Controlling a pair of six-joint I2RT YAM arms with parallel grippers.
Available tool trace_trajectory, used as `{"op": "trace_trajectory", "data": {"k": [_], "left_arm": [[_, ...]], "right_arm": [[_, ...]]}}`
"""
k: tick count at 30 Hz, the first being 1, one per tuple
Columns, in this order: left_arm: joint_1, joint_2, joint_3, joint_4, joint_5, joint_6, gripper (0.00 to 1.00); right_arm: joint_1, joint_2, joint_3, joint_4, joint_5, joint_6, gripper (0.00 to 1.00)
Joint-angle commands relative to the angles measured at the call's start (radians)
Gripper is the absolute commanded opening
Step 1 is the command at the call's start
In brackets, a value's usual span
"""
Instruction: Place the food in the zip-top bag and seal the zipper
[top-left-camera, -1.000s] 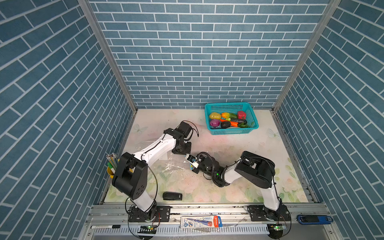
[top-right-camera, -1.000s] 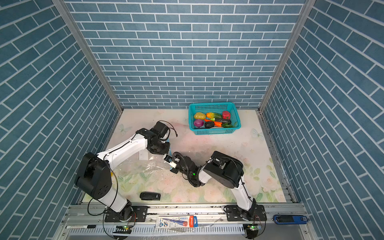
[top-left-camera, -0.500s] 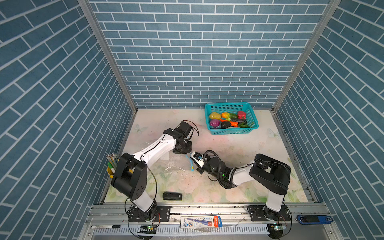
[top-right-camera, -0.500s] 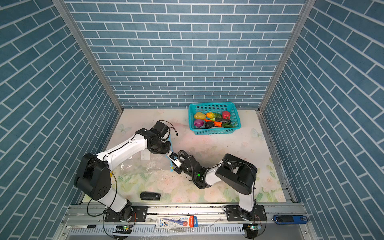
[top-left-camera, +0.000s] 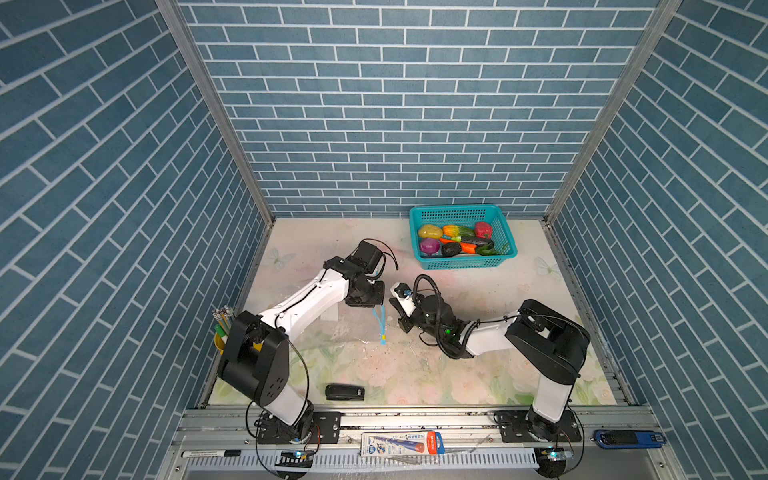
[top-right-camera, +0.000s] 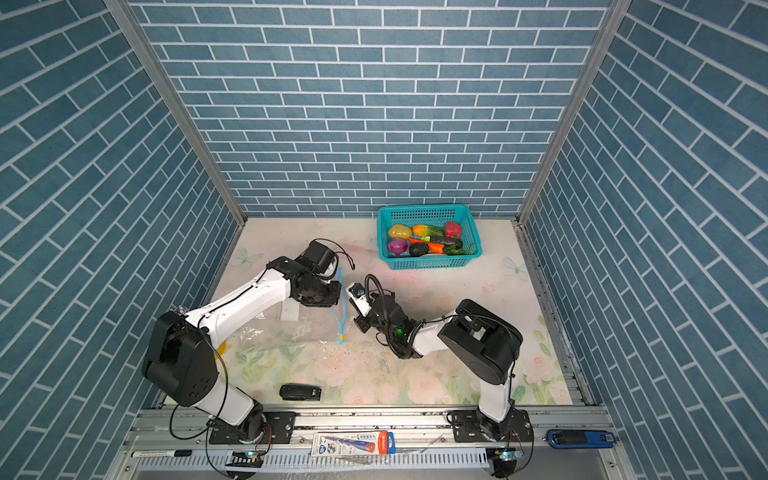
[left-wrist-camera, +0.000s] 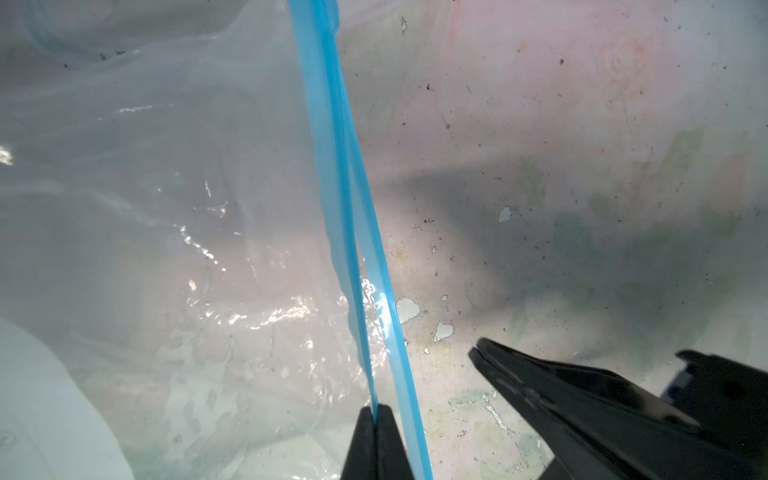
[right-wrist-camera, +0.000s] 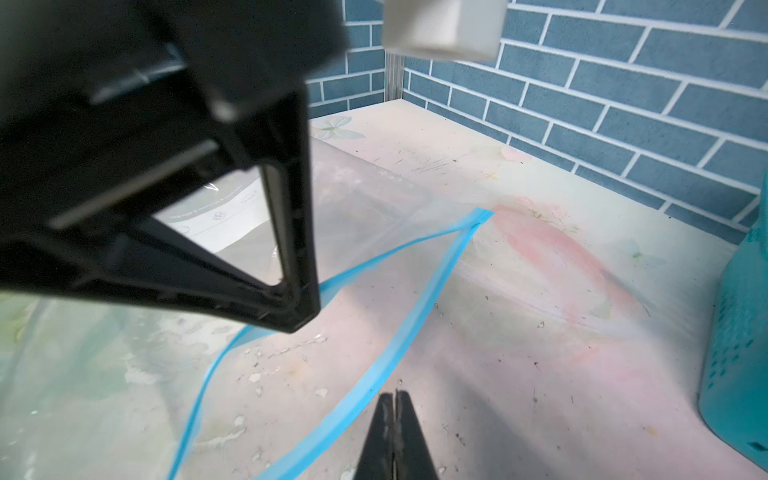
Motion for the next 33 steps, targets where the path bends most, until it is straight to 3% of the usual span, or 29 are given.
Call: {"op": "trace_trajectory", "data": {"k": [1, 8, 18, 33], "left_arm": [[-0.004, -0.028, 0.022, -0.018, 0.014, -0.004, 0.0], [-0.004, -0.042, 0.034, -0.024, 0.029, -0.006, 0.0], [-0.004, -0.072, 0.032, -0.017, 0.061, -0.02, 0.0], [-0.004, -0.144, 0.038, -0.037, 0.061, -0.032, 0.0]], "right_arm": [[-0.005, 0.046, 0.038, 0.039, -0.083, 0.057, 0.0], [-0.024, 0.107, 0.077, 0.105, -0.191, 0.126, 0.0], [-0.045, 0.163, 0.145, 0.068, -0.249, 0.154, 0.0], [-0.082, 0.211, 0.133, 0.075, -0.227, 0.194, 0.0]]}}
